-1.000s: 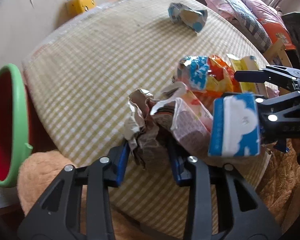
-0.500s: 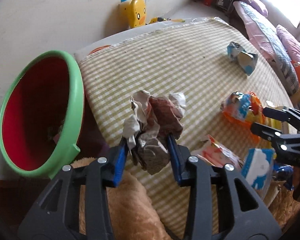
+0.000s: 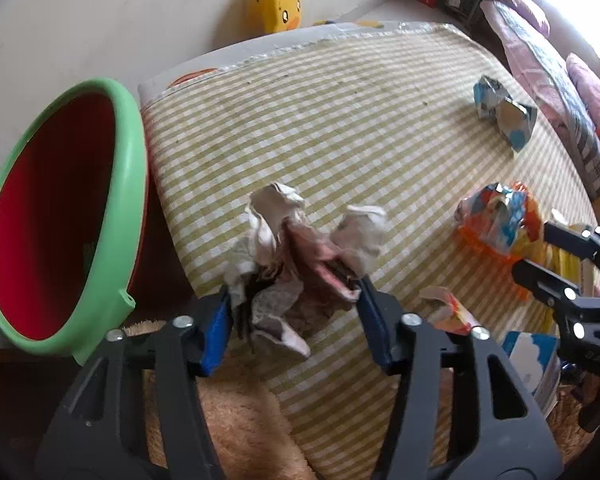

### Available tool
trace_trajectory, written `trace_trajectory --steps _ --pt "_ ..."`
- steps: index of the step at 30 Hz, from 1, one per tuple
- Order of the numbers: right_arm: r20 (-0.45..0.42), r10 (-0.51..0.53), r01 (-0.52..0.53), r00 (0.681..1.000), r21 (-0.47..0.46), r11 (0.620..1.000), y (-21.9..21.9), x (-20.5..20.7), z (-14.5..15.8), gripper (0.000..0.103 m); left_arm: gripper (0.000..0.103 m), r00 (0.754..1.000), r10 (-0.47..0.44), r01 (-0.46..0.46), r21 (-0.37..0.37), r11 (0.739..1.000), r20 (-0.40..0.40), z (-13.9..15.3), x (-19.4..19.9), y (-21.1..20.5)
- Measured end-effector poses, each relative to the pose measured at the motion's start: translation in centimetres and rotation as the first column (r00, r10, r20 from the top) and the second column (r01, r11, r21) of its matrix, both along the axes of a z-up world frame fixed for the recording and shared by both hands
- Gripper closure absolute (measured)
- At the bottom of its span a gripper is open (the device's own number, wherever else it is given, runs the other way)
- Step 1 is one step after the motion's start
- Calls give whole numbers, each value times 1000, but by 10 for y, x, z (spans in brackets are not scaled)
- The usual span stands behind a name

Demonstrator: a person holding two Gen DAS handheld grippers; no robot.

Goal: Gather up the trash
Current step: 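Grasp the crumpled paper wad on the table with the left tool, then grasp the orange-and-blue chip bag with the right tool while the left tool lifts the paper wad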

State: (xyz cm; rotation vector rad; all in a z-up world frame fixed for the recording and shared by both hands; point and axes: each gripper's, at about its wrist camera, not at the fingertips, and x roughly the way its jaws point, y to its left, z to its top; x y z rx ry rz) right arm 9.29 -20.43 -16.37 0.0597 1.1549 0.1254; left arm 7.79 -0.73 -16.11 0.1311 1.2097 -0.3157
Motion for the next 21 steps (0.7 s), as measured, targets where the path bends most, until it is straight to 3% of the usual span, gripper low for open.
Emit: trace_trajectory --steps 2,3,7,13,17,18,19,21 --pt "10 0 0 1000 16 1000 1 -1 3 71 56 1000 5 -4 -14 1000 9 3 -2 2" --pt "9 1 -1 1000 25 1000 1 -1 4 89 57 1000 7 -7 -18 1000 16 4 -3 2" --pt "29 -27 25 999 68 997 2 -3 13 103 58 997 18 -16 -28 999 69 20 -10 7" --pt "115 -95 75 989 164 984 1 -11 48 103 58 986 67 -57 -66 996 154 57 -17 27" --pt "119 -59 43 991 134 990 10 -6 56 103 58 978 86 -70 -90 994 190 78 -19 39" --pt "124 -55 43 991 98 994 11 -3 54 92 58 975 89 -70 -98 993 202 83 -21 42" --pt "130 -50 40 990 77 996 11 0 53 60 58 973 90 -70 -102 992 213 88 -23 43" --pt "139 -43 39 989 31 999 11 9 47 20 57 970 88 -66 -103 992 228 92 -26 45"
